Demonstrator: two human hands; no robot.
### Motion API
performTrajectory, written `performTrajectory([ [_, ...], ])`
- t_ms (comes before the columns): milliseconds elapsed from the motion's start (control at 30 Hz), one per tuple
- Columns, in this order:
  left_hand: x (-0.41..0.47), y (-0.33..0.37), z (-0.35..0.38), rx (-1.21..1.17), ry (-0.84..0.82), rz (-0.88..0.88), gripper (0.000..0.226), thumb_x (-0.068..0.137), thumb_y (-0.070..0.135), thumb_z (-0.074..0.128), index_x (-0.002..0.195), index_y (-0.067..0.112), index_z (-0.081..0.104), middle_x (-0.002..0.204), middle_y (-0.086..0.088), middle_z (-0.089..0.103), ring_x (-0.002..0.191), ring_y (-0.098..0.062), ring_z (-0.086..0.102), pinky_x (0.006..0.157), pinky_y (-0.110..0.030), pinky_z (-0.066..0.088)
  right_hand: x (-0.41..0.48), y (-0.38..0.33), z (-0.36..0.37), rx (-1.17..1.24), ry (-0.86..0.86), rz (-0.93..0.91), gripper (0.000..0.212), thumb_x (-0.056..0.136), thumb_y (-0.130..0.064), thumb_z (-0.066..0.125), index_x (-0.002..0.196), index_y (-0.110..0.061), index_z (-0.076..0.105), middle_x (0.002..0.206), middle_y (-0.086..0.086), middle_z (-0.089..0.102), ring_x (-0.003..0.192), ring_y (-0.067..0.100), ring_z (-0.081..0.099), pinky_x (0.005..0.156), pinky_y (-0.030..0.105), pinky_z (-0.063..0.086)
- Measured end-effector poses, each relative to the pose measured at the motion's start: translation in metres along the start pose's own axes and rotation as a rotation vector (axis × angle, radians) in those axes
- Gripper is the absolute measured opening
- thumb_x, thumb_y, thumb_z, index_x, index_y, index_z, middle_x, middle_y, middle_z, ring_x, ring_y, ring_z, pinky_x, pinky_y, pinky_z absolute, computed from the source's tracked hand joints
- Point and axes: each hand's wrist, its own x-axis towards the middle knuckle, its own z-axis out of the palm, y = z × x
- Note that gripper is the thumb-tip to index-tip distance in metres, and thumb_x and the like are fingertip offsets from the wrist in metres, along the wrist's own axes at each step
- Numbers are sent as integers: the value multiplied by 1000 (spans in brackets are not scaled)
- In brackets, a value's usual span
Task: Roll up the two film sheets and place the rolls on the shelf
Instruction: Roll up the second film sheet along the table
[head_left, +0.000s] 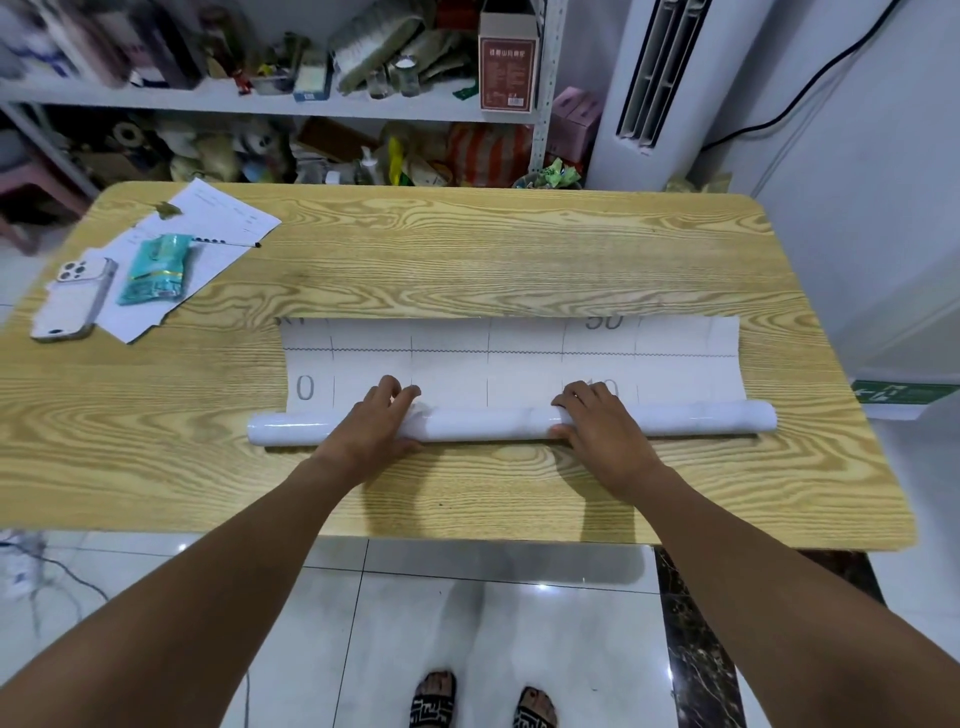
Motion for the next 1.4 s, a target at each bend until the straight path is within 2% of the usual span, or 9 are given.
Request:
performTrajectory([
  [133, -1, -3, -1, 4, 5, 36, 48, 80, 28, 68, 116, 3, 48, 109, -14, 44, 95, -30, 46, 82, -42, 44, 3, -1, 2, -72, 39, 7, 26, 91, -23, 55, 110, -7, 61, 112, 10, 59, 98, 30, 51, 84, 42, 43],
  [233, -1, -3, 1, 2, 5, 41, 40, 85, 29, 62, 115, 5, 49, 106, -12, 45, 92, -27, 46, 81, -41, 42, 4, -1, 2, -116, 31, 20, 25, 94, -23, 50, 108, -7, 62, 107, 11, 60, 94, 31, 52, 81, 43, 43],
  [367, -1, -3, 0, 107, 63, 64, 35, 87, 25, 60, 113, 3, 54, 104, -16, 53, 90, -34, 49, 79, -42, 40, 3, -4, 0, -86, -14, 42, 50, 94, -39, 24, 122, -11, 55, 111, 9, 60, 98, 30, 52, 84, 42, 43],
  [500, 2, -4, 3, 215, 85, 58, 35, 84, 20, 64, 112, 0, 57, 99, -18, 60, 90, -40, 54, 77, -48, 43, 3, -4, 3, -15, -8, 49, 52, 90, -49, 47, 126, -12, 49, 117, 5, 56, 105, 27, 48, 92, 38, 37],
  [700, 5, -3, 3, 240, 104, 42, 26, 90, 17, 56, 111, 3, 56, 102, -17, 60, 94, -37, 52, 83, -49, 39, 6, -3, 5, -17, 17, 32, 52, 84, -49, 57, 118, -10, 52, 114, 6, 52, 100, 26, 46, 89, 36, 36],
  [867, 7, -2, 8, 202, 142, 23, 29, 91, 20, 53, 115, 4, 53, 116, -17, 53, 103, -36, 48, 87, -46, 36, 10, -4, 4, -71, 20, 56, 46, 87, -42, 57, 119, -10, 55, 117, 7, 51, 102, 28, 45, 90, 38, 37],
  [1067, 11, 1, 5, 232, 100, -8, 59, 81, 46, 61, 122, 4, 51, 119, -16, 48, 109, -33, 44, 93, -46, 32, 13, -6, 3, -93, -13, 43, 44, 93, -38, 50, 126, -9, 51, 118, 10, 53, 104, 28, 47, 90, 37, 37],
  [1233, 12, -1, 5, 237, 96, -4, 63, 83, 38, 62, 134, 8, 38, 123, -12, 48, 114, -31, 42, 98, -45, 28, 12, -7, 2, -54, -12, 44, 46, 93, -35, 52, 130, -9, 46, 121, 9, 53, 105, 28, 48, 90, 37, 37],
  [1400, 9, -3, 3, 221, 139, 47, 50, 81, 31, 66, 120, 3, 51, 110, -17, 58, 104, -35, 53, 92, -49, 35, 13, -7, 4, 3, 2, 80, 39, 94, -35, 50, 118, -5, 50, 115, 9, 55, 101, 28, 47, 88, 35, 35],
])
